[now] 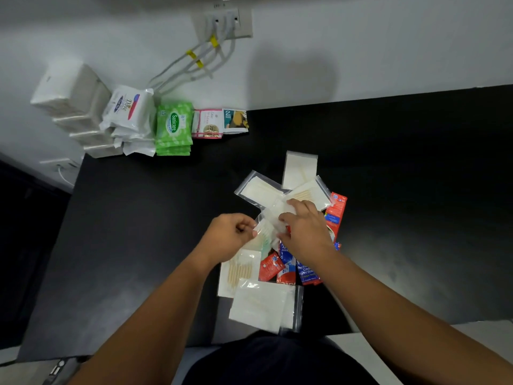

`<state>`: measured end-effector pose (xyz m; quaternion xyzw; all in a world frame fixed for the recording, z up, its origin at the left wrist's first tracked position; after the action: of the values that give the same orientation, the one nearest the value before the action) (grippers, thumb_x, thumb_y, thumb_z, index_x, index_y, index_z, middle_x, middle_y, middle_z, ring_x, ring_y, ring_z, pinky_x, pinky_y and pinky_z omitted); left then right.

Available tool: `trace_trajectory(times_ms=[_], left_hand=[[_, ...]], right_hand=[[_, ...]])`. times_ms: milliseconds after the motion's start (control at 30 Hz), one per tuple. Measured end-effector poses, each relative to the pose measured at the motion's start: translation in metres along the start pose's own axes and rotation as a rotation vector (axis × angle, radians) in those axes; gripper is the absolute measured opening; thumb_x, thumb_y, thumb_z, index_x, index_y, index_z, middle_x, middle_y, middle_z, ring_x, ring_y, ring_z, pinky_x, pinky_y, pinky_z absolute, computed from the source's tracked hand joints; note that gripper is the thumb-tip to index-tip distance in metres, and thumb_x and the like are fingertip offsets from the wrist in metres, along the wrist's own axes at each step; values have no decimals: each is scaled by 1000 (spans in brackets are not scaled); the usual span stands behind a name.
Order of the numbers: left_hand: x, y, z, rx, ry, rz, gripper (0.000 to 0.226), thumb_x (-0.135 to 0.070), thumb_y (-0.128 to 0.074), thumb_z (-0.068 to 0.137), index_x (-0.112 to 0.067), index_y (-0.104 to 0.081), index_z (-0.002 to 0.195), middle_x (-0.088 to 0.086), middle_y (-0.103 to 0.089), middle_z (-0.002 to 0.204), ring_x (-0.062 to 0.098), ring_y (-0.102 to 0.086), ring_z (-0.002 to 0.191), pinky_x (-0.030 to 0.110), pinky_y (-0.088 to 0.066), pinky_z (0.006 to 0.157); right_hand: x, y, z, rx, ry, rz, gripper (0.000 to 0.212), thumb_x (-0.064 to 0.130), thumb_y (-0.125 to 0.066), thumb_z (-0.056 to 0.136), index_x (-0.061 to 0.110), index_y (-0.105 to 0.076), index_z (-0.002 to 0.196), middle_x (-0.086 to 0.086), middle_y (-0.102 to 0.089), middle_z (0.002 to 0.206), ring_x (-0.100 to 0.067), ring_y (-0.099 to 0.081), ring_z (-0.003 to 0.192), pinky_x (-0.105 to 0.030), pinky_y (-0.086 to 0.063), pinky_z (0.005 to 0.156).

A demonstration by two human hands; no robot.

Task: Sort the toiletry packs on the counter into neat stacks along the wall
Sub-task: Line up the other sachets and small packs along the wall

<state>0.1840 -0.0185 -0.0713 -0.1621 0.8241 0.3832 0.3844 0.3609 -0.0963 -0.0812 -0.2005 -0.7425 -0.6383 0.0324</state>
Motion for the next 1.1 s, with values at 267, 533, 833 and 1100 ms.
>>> trace_trajectory(times_ms=[267,533,833,1100], left_hand=[[-24,25,21,-209,-37,-335,5,-19,-70,92,-21,-70,97,0,-75,94,10,-71,90,21,-55,81],[-50,48,76,-431,64,-543,32,-14,-74,88,-18,-57,115,1,-71,93,8,-67,80,18,-51,64],[-67,56,188,-270,-22,147,32,-22,-71,88,-13,-69,119,7,-68,120,22,-64,112,29,-49,98],[-68,40,248,-417,-156,1002,39,-33,-55,93,-20,-60,129,16,-49,133,39,-41,126,49,-34,103]], right_hand=[[6,24,19,-41,-183,922,46,25,-73,88,23,-53,130,3,-67,104,-10,-65,97,-25,-54,81],[15,31,82,0,-312,1268,7,9,-70,90,4,-65,92,-12,-69,70,-23,-66,53,-31,-53,51],[-23,33,201,-91,-335,773,22,15,-73,83,9,-71,104,-11,-74,99,-23,-72,80,-37,-59,75],[-27,23,264,-193,-22,86,7,16,-57,87,14,-62,91,-12,-64,108,-34,-59,105,-37,-50,86]])
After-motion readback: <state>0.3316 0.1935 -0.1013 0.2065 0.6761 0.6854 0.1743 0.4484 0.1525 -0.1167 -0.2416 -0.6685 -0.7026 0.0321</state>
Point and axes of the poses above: each hand's wrist, its own z-axis towards the middle knuckle, its own y-axis out of the back of the hand, x = y × z, the point moved 3 cm from there along z, towards the middle knuckle
